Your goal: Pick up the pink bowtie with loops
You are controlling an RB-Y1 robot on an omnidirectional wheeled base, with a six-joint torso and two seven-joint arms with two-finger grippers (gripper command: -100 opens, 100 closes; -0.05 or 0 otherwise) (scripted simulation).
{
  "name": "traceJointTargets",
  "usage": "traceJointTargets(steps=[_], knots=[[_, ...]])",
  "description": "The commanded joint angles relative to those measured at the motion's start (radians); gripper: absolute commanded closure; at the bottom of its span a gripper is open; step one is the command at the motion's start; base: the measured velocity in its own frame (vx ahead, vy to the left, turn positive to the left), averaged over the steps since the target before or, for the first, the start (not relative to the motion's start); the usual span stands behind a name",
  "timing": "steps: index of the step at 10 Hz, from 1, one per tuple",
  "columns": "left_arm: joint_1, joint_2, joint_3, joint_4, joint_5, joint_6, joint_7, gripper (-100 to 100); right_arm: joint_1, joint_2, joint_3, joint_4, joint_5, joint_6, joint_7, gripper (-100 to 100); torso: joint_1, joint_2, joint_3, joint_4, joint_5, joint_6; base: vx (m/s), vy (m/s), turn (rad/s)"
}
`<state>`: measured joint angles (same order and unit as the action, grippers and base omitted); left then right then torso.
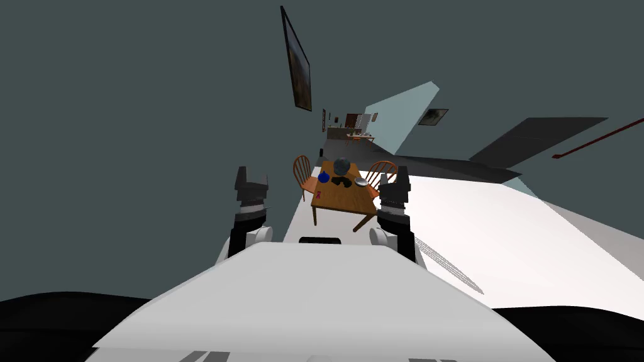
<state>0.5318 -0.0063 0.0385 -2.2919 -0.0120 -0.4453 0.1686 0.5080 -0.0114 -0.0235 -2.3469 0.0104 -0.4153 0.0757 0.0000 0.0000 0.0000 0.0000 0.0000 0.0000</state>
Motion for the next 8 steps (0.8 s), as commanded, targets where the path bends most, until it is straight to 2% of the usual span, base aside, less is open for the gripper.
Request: traceJointTargets(steps=[1,3,6,7,8], knots=[[-0.008,0.028,0.008,0.005,0.003,0.012,0.016,-100,0.000,0.000,0.000,0.000,0.000,0.000,0.000,0,0.000,0.000,0.000,0.000,0.000,0.000,0.005,0.006,-0.053],[-0.025,0.068,0.027,0.018,0.011,0.039,0.053,-100,0.000,0.000,0.000,0.000,0.000,0.000,0.000,0,0.001,-0.001,0.000,0.000,0.000,0.000,0.013,0.020,-0.103],[-0.063,0.121,0.072,0.054,0.030,0.109,0.136,-100,0.000,0.000,0.000,0.000,0.000,0.000,0.000,0,0.003,-0.001,-0.001,0.000,0.001,0.000,0.020,0.032,-0.161],[-0.063,0.121,0.072,0.054,0.030,0.109,0.142,-100,0.000,0.000,0.000,0.000,0.000,0.000,0.000,0,0.003,-0.002,-0.001,0.000,0.001,0.000,0.019,0.024,-0.047],[-0.078,0.135,0.090,0.070,0.038,0.139,0.179,-100,0.000,0.000,0.000,0.000,0.000,0.000,0.000,0,0.002,-0.002,-0.001,0.000,0.001,0.000,0.017,0.017,-0.120]])
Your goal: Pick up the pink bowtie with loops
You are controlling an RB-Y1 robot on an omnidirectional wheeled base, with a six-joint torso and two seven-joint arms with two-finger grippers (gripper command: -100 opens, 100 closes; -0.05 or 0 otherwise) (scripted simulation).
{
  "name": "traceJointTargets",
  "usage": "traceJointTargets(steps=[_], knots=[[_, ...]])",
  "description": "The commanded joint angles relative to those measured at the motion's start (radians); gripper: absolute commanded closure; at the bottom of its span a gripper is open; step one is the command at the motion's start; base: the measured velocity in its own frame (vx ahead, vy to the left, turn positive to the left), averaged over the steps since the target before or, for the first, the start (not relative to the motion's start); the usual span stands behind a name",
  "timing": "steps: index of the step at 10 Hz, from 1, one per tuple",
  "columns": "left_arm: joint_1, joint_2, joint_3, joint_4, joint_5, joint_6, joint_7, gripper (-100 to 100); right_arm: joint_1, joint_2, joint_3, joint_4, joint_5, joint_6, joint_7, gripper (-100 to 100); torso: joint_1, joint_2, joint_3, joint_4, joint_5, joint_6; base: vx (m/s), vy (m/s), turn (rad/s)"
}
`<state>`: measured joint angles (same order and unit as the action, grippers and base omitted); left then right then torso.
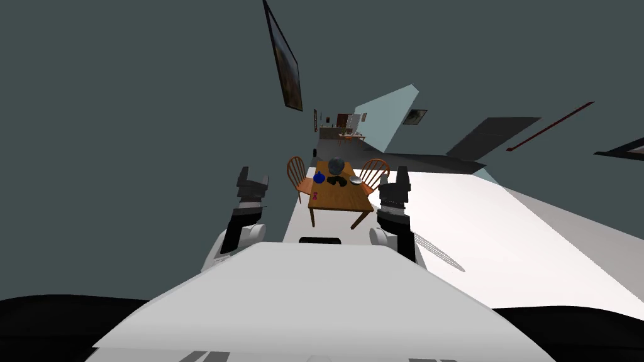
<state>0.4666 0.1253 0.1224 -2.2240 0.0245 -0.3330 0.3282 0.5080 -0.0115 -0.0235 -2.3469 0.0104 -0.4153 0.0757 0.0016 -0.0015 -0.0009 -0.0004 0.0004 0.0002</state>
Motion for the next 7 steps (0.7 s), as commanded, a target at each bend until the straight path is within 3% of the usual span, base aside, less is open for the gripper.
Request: traceJointTargets(steps=[1,2,3,4,5,6,7], knots=[[-0.029,0.016,0.026,0.020,0.011,0.050,0.050,-100,0.000,0.000,0.000,0.000,0.000,0.000,0.000,0,0.000,0.000,0.000,0.000,0.000,0.000,0.021,0.026,-0.237],[-0.029,0.016,0.026,0.020,0.011,0.059,0.059,-100,0.000,0.000,0.000,0.000,0.000,0.000,0.000,0,0.000,0.000,0.000,0.000,0.000,0.000,0.013,0.027,-0.081],[-0.046,0.026,0.046,0.041,0.021,0.093,0.099,-100,0.000,0.000,0.000,0.000,0.000,0.000,0.000,0,0.000,0.000,0.000,0.000,0.000,0.000,0.012,0.017,-0.168],[-0.046,0.026,0.046,0.041,0.021,0.094,0.101,-100,0.000,0.000,0.000,0.000,0.000,0.000,0.000,0,0.000,0.000,0.000,0.000,0.000,0.000,0.010,0.016,-0.085],[-0.063,0.034,0.068,0.062,0.032,0.132,0.141,-100,0.000,0.000,0.000,0.000,0.000,0.000,0.000,0,-0.001,0.000,0.000,0.000,0.000,-0.001,0.016,0.015,-0.204],[-0.063,0.034,0.068,0.062,0.032,0.132,0.146,-100,0.000,0.000,0.000,0.000,0.000,0.000,0.000,0,0.000,0.000,0.000,0.000,0.000,0.000,0.012,0.020,-0.072],[-0.081,0.041,0.090,0.086,0.043,0.172,0.189,-100,0.000,0.000,0.000,0.000,0.000,0.000,0.000,0,-0.001,0.000,0.000,0.000,0.000,-0.001,0.015,0.016,-0.191]])
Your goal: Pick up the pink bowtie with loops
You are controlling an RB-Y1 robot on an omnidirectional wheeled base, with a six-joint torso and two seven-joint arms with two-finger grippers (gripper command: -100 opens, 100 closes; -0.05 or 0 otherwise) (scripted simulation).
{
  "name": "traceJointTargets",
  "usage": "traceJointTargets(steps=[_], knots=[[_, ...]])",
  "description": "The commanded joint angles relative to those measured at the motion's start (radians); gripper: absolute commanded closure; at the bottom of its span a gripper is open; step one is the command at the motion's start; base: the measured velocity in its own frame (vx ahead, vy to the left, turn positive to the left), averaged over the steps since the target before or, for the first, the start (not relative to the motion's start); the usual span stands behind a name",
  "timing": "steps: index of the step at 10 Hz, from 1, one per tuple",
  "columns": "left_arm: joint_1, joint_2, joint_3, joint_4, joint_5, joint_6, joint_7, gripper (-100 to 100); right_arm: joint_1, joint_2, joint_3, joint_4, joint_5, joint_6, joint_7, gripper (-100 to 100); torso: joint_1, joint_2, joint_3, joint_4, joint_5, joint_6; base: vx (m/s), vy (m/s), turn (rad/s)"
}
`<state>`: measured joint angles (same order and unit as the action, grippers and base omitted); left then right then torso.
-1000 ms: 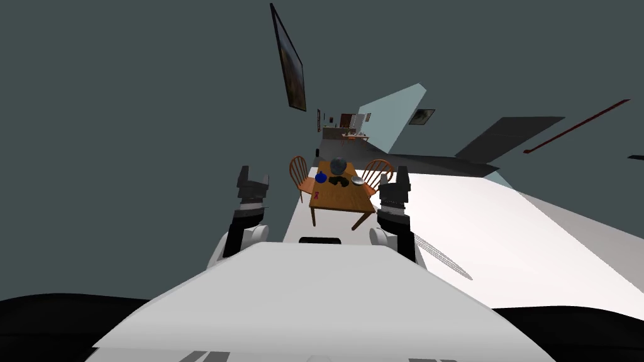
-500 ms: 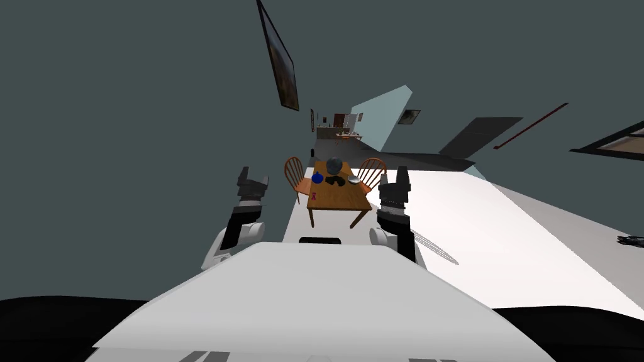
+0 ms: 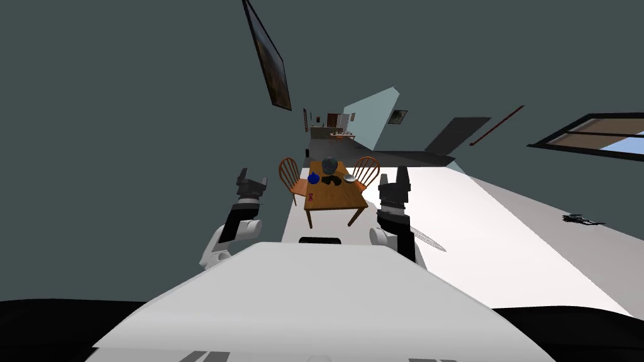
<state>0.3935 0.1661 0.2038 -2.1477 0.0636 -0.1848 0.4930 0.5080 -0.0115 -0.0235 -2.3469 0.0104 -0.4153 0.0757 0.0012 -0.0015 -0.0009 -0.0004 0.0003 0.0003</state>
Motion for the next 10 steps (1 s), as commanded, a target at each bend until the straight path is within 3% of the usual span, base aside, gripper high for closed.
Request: traceJointTargets(steps=[1,2,3,4,7,10], knots=[[-0.026,0.006,0.032,0.035,0.016,0.050,0.050,-100,0.000,0.000,0.000,0.000,0.000,0.000,0.000,0,0.000,0.000,0.000,0.000,0.000,0.000,0.026,0.026,-0.335],[-0.026,0.006,0.032,0.035,0.016,0.066,0.075,-100,0.000,0.000,0.000,0.000,0.000,0.000,0.000,0,0.000,-0.001,0.000,0.000,0.000,0.000,0.022,0.028,-0.081],[-0.043,0.011,0.055,0.062,0.029,0.110,0.103,-100,0.000,0.000,0.000,0.000,0.000,0.000,0.000,0,0.000,-0.001,0.000,0.000,0.000,-0.001,0.020,0.019,-0.163],[-0.043,0.011,0.055,0.062,0.029,0.110,0.124,-100,0.000,0.000,0.000,0.000,0.000,0.000,0.000,0,0.000,0.000,0.000,0.000,0.000,0.000,0.013,0.015,-0.110],[-0.078,0.019,0.103,0.120,0.056,0.192,0.204,-100,0.000,0.000,0.000,0.000,0.000,0.000,0.000,0,-0.001,0.000,0.000,0.000,0.000,-0.001,0.016,0.011,-0.182],[-0.095,0.022,0.126,0.151,0.070,0.250,0.276,-100,0.000,0.000,0.000,0.000,0.000,0.000,0.000,0,-0.001,0.000,0.000,0.000,0.000,0.000,0.014,0.014,-0.159]])
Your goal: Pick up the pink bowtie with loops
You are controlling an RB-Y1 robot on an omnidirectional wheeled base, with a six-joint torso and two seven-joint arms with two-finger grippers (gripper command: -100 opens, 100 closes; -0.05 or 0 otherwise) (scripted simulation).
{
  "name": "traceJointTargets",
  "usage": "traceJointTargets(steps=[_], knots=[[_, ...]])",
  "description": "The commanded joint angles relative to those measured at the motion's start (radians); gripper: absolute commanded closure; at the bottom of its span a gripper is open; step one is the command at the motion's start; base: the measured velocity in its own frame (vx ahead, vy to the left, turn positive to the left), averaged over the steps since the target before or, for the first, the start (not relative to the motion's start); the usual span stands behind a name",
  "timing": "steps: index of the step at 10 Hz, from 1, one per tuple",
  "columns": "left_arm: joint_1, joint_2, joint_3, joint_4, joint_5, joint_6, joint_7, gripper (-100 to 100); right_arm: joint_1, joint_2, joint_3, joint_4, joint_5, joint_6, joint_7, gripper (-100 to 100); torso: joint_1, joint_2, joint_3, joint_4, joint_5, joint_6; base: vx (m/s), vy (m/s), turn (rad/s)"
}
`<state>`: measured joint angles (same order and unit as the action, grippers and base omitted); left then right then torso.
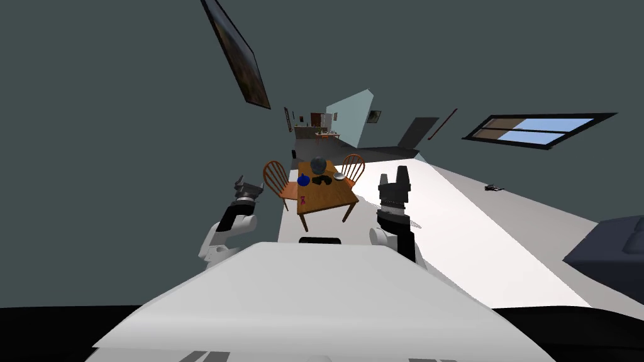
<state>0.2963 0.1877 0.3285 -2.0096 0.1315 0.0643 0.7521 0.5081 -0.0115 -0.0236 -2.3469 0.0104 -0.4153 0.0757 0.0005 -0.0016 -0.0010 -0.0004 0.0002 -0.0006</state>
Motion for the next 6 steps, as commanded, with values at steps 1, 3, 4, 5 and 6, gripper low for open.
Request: traceJointTargets(steps=[1,3,4,5,6], knots=[[-0.013,0.005,0.025,0.046,0.017,0.050,0.050,-100,0.000,0.000,0.000,0.000,0.000,0.000,0.000,0,0.000,0.000,0.000,0.000,0.000,0.000,0.022,0.008,-0.207],[-0.028,0.009,0.048,0.080,0.032,0.096,0.104,-100,0.000,0.000,0.000,0.000,0.000,0.000,0.000,0,0.000,0.000,0.000,0.000,0.000,0.000,0.020,0.007,-0.179],[-0.028,0.009,0.048,0.080,0.032,0.100,0.117,-100,0.000,0.000,0.000,0.000,0.000,0.000,0.000,0,-0.001,0.000,0.000,0.000,0.000,0.000,0.016,0.006,-0.141],[-0.042,0.015,0.070,0.116,0.048,0.146,0.154,-100,0.000,0.000,0.000,0.000,0.000,0.000,0.000,0,-0.001,0.000,0.000,0.000,0.000,0.000,0.016,0.002,-0.238],[-0.042,0.015,0.070,0.116,0.048,0.151,0.166,-100,0.000,0.000,0.000,0.000,0.000,0.000,0.000,0,-0.001,0.000,0.000,0.000,0.000,0.000,0.015,0.005,-0.137]])
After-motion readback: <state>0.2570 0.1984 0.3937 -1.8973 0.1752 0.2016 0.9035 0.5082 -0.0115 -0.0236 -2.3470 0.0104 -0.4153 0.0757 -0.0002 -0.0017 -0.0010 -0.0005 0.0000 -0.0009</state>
